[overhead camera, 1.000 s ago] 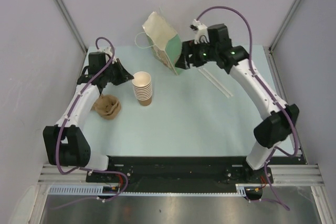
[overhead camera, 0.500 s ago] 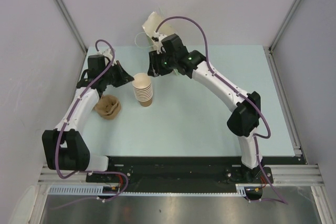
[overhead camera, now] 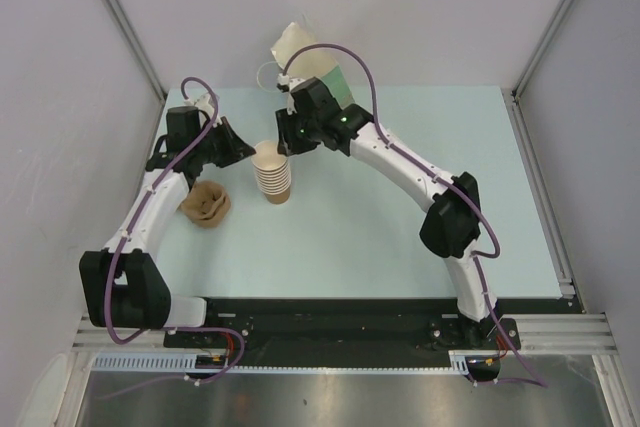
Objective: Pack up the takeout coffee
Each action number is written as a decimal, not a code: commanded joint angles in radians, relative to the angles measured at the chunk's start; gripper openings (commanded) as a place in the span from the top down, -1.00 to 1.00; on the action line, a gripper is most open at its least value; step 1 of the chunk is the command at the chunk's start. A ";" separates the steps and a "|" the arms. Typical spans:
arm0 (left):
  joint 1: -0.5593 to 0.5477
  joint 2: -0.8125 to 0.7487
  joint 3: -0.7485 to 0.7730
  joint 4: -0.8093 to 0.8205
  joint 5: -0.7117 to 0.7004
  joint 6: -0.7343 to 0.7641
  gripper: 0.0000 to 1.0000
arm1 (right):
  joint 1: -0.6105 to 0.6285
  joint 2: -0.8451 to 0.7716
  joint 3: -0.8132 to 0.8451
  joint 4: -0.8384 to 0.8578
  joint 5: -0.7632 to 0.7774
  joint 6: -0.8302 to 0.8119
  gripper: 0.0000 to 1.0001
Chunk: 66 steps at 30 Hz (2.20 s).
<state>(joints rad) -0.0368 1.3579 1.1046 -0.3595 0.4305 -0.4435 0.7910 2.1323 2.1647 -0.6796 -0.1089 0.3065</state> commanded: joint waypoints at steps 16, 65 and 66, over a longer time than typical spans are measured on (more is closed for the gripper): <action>0.003 -0.059 -0.029 0.054 0.036 0.003 1.00 | 0.007 0.028 0.044 0.008 0.021 0.020 0.37; -0.060 -0.097 0.012 -0.127 -0.096 0.062 0.69 | 0.016 0.018 0.040 0.011 -0.017 0.036 1.00; -0.060 -0.097 0.024 -0.139 -0.095 0.060 0.81 | 0.016 0.018 0.040 0.011 -0.020 0.034 1.00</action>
<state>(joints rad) -0.0872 1.2736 1.1118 -0.4934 0.3351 -0.3904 0.7959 2.1544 2.1689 -0.6785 -0.1127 0.3393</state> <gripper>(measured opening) 0.165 0.019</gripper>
